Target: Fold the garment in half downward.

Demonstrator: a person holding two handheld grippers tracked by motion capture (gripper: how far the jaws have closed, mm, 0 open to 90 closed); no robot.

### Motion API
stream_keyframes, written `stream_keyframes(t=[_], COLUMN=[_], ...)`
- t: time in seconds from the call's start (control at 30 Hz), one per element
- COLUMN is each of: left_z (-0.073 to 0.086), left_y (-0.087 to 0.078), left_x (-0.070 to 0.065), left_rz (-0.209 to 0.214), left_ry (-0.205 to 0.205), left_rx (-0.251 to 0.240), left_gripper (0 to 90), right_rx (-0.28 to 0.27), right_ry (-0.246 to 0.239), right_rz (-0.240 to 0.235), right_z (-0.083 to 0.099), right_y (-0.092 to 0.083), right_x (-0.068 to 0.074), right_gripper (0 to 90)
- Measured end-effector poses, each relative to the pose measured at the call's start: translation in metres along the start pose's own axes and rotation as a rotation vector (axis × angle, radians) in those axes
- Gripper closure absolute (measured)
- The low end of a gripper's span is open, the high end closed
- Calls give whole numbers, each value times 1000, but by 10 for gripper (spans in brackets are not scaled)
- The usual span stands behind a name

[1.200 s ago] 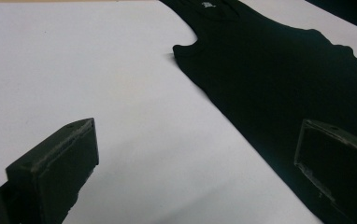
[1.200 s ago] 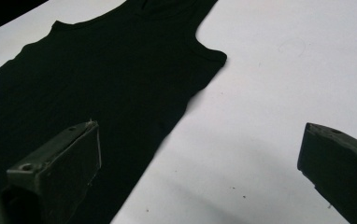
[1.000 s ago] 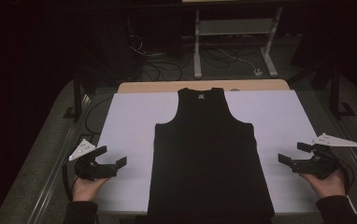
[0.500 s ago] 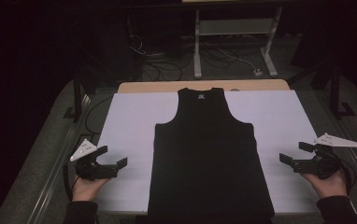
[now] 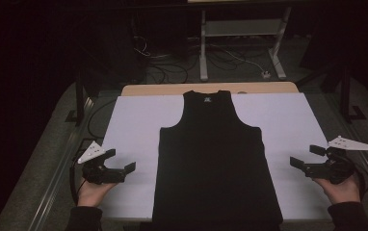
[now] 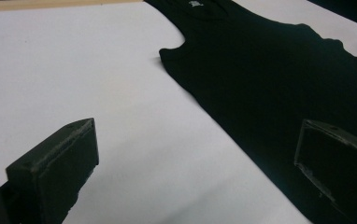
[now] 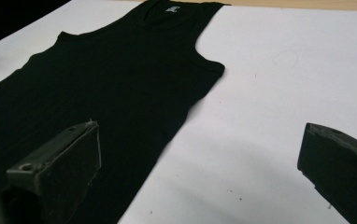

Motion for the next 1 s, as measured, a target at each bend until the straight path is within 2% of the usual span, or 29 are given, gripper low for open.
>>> stream_keyframes(t=[0.1, 0.17, 0.37, 0.5, 0.6, 0.8, 1.0], left_z=[-2, -3, -7, -10, -14, -21, -29], left_y=[0, -1, -1, 1, 4, 9, 14], left_x=[0, 1, 4, 5, 4, 0, -3], left_rz=[-4, -5, -5, -3, 5, 18, 30], left_ry=[14, 25, 48, 46, 45, 54, 73], left_rx=[14, 26, 57, 62, 63, 69, 77], left_gripper=[0, 0, 0, 0, 0, 0, 0], right_rx=[0, -1, 6, 9, 16, 35, 53], right_ry=[-6, 18, 6, 9, -6, -7, -31], right_rz=[1, -18, -29, -29, -22, -27, -25], right_z=[-3, -6, -16, -18, -19, -20, -23], right_y=[0, 0, 3, 3, 5, 8, 13], right_x=[0, 2, 6, 5, 3, 4, 5], right_gripper=[0, 0, 0, 0, 0, 0, 0])
Point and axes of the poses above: each handheld gripper's, and its own axes: y roughly forward along the jaws, z roughly out of its underside, x roughly to its left, the point moved 10 cm from there along y, roughly forward along the jaws, and after that the axes turned 9 degrees about y, right-handed, at the moved point
